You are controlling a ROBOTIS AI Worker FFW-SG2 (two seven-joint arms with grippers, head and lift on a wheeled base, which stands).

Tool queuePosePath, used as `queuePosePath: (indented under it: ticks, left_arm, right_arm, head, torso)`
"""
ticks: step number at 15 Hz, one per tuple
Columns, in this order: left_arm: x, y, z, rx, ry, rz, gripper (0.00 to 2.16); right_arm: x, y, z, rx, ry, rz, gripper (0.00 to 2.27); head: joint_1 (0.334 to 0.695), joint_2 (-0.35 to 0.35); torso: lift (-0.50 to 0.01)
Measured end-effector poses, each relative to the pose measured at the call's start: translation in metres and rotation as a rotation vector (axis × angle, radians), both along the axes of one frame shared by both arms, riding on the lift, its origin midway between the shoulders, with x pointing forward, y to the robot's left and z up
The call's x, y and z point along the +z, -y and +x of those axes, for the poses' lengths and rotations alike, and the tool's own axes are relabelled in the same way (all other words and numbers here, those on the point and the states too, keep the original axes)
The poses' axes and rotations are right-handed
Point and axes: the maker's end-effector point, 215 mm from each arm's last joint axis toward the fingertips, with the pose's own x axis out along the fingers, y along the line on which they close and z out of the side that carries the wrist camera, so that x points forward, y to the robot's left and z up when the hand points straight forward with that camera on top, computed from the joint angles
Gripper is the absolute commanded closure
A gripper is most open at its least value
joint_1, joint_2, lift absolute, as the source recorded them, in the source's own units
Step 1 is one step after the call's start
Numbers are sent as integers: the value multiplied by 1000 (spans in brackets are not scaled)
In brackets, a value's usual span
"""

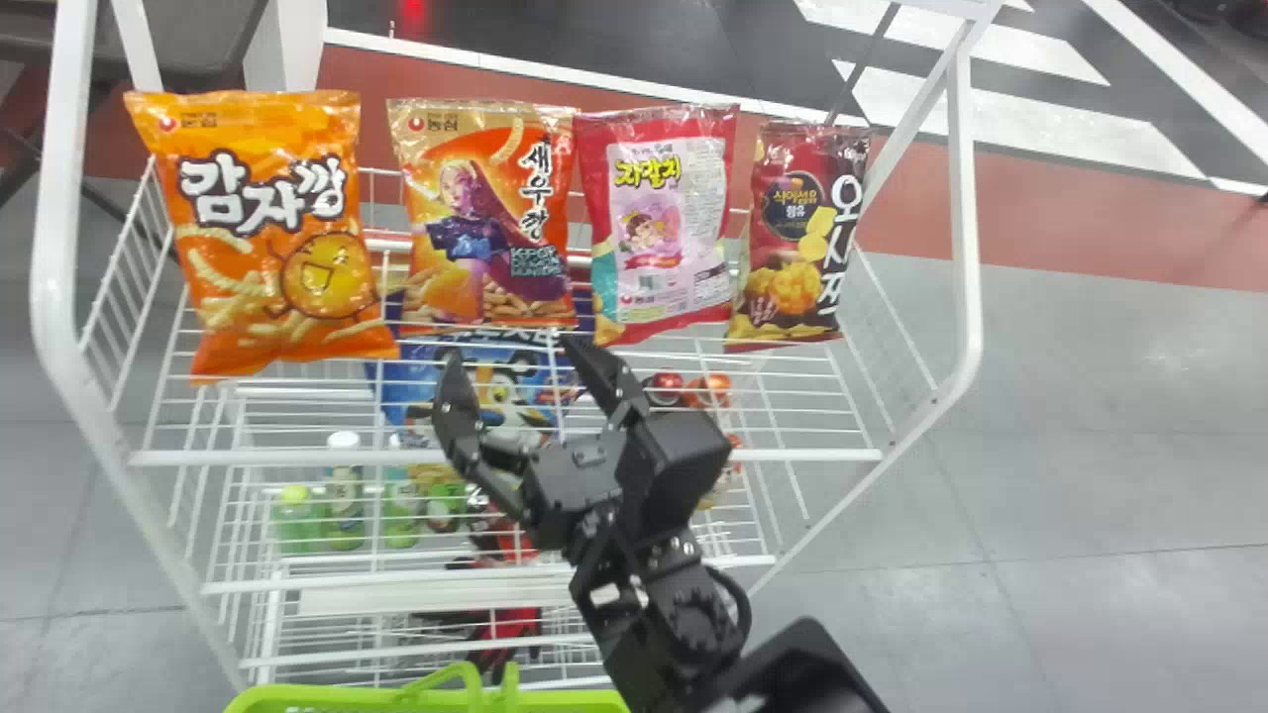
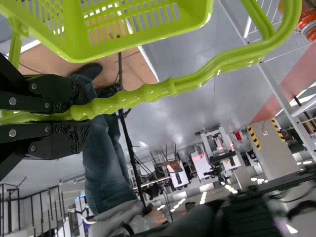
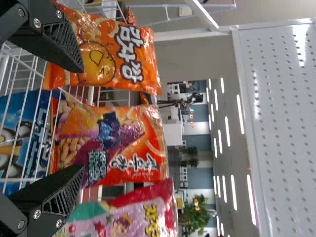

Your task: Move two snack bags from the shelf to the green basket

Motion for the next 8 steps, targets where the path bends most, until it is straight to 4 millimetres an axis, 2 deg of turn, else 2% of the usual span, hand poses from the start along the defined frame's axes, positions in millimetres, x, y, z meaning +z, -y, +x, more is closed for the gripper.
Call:
queuePosePath:
  ticks: [4,8]
  left_arm:
    - [-2,5,-5,-14,6,10,2061]
    - [-2,9,-6,-20,19,7,2061]
  right_arm:
    - [-6,-34,45,49,-9,-28,140]
    - [-7,-71,74,94,-27,-26,140]
  head:
    - [695,-172]
    - [695,-115]
  torso:
    - [-17]
    - [-17]
